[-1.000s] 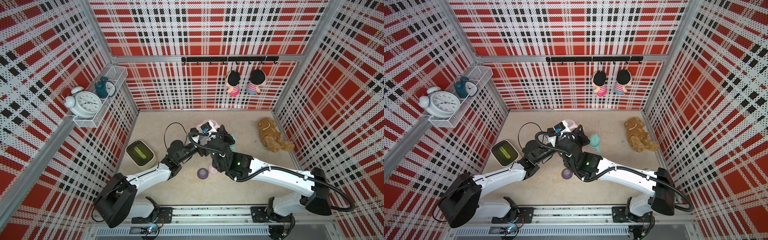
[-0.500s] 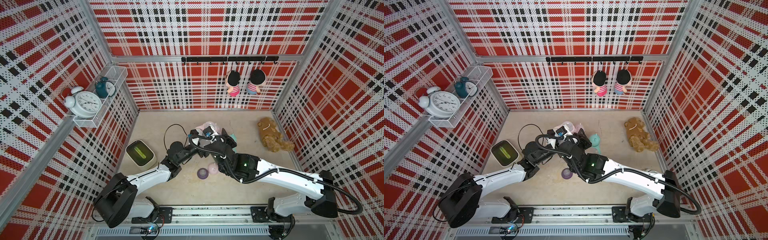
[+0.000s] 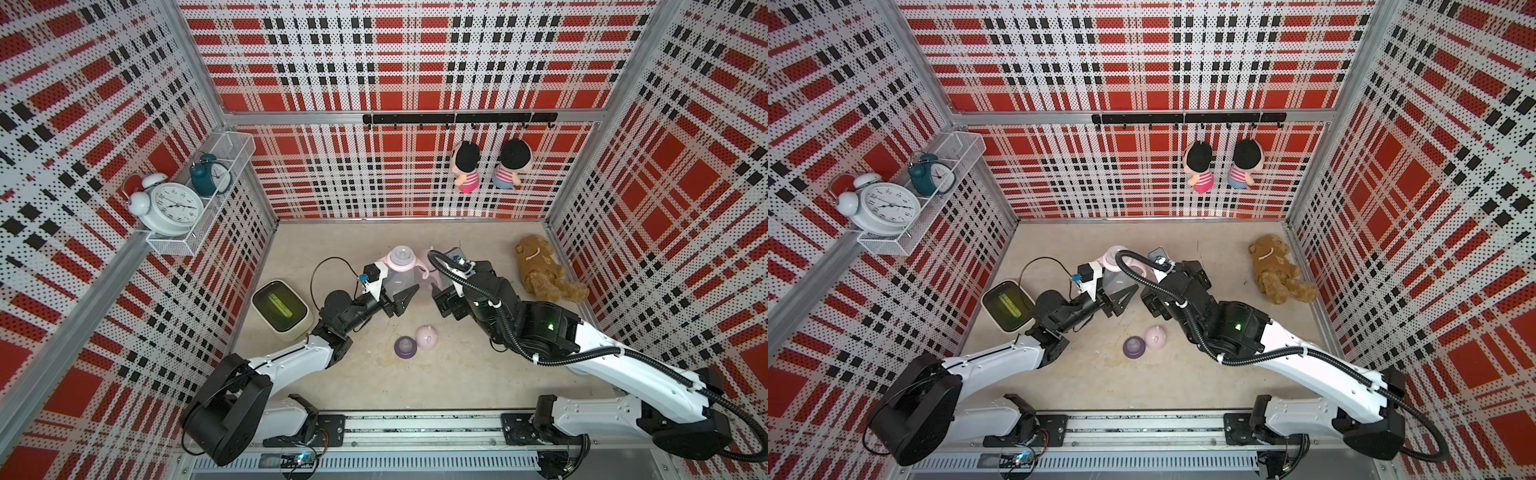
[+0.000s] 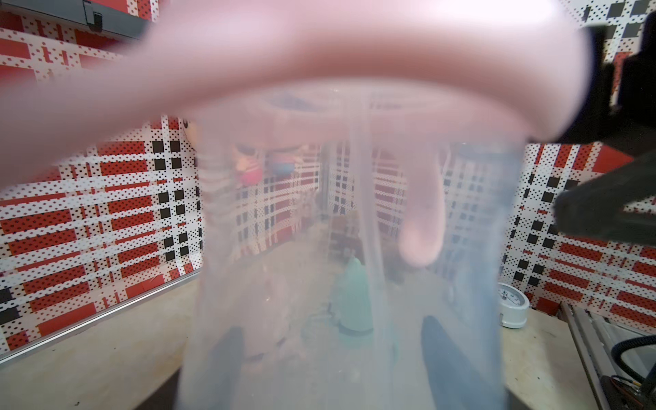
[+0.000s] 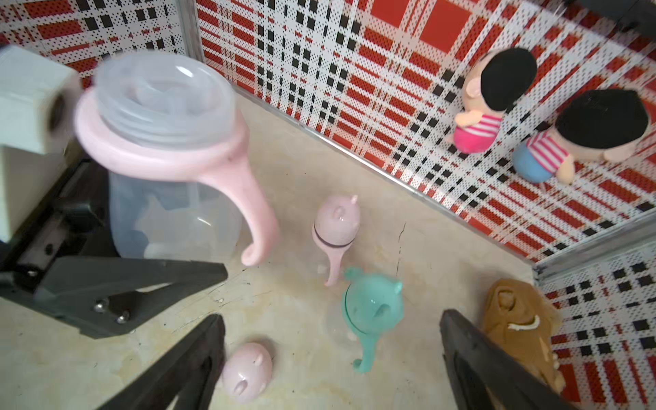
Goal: Assemble the baby bottles
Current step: Put on the handle of the baby bottle, then pick up the nipple from the center of the board.
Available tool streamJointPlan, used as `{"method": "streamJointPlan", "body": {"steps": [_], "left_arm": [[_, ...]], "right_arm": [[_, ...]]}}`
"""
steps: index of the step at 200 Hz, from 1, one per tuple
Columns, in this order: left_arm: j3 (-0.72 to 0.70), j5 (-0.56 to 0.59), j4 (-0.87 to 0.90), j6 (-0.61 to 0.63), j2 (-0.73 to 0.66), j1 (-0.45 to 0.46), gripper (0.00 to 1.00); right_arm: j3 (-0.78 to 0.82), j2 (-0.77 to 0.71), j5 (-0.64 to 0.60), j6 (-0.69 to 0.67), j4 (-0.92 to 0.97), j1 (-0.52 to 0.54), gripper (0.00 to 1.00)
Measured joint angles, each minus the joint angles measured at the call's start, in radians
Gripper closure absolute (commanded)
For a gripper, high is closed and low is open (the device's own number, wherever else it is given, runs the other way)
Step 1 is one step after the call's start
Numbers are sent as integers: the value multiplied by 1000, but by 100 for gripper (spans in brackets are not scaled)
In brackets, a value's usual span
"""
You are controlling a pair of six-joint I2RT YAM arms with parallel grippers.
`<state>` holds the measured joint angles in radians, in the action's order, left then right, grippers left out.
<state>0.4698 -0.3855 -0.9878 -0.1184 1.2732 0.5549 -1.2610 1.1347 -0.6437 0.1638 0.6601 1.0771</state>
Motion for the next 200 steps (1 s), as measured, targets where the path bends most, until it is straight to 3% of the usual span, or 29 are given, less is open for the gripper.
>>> {"method": "streamJointPlan", "body": {"steps": [53,98,149,200], "left_arm": [[-90,1,-18,0,-95,-7,100],[-120,28,-24,0,-189,-18,100],[-127,116,-3,-12,-256,-44,100],[-126,193,72,-45,-292,-85,100]], "right_arm": [[187,-29,153,77,47,-6,3],[356,-5,307,91,-23,-6,3],[438,140,426,64,-175,-6,9],[403,344,492,0,-280,-6,11]]}}
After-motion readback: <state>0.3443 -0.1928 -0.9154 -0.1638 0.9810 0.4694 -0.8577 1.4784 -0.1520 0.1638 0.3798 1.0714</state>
